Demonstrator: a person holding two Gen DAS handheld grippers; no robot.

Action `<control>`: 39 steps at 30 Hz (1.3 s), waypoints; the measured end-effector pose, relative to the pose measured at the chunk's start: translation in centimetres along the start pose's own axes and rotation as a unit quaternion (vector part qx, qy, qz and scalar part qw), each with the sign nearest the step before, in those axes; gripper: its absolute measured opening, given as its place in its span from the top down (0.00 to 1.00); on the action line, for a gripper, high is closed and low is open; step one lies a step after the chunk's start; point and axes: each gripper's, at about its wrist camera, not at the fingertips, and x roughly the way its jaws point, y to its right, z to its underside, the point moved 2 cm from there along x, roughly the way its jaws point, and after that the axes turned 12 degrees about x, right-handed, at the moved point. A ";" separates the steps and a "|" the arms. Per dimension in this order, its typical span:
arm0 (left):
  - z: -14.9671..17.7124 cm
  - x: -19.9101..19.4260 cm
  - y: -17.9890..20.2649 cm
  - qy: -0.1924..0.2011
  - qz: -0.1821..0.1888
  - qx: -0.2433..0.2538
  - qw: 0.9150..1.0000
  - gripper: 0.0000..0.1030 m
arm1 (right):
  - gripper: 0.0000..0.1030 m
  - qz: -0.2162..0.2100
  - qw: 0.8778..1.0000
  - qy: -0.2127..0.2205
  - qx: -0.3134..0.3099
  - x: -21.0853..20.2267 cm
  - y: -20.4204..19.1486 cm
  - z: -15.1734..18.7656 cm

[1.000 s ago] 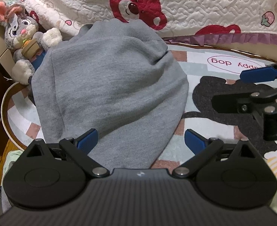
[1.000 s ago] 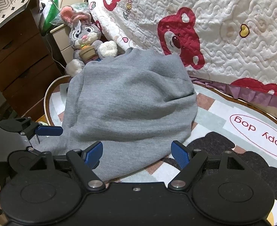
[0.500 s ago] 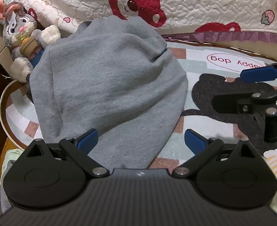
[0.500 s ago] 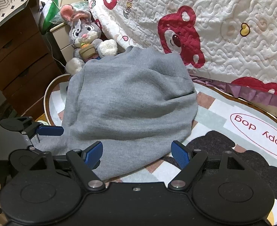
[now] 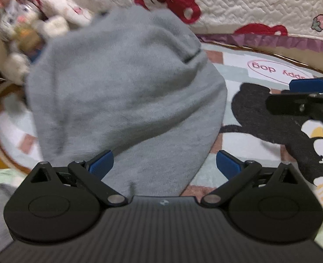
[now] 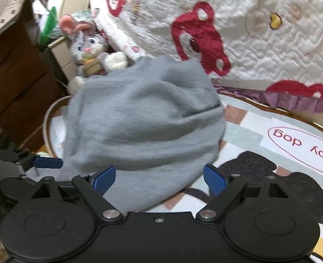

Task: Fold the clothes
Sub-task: 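Grasp the grey sweater edge with the left gripper while the right gripper grasps another edge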

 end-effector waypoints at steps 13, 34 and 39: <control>2.3 4.4 -12.7 0.009 -0.112 -0.073 0.991 0.40 | 0.12 0.014 0.991 -0.045 0.123 10.1 9.6 0.0; 5.2 10.0 -20.8 0.012 -0.015 -0.234 0.972 0.10 | 0.11 -0.057 0.994 -0.009 0.096 18.9 10.5 -4.4; 7.6 12.0 -21.0 -0.025 0.093 -0.325 0.941 0.15 | 0.87 -0.130 0.989 -0.067 0.020 19.2 6.4 -2.4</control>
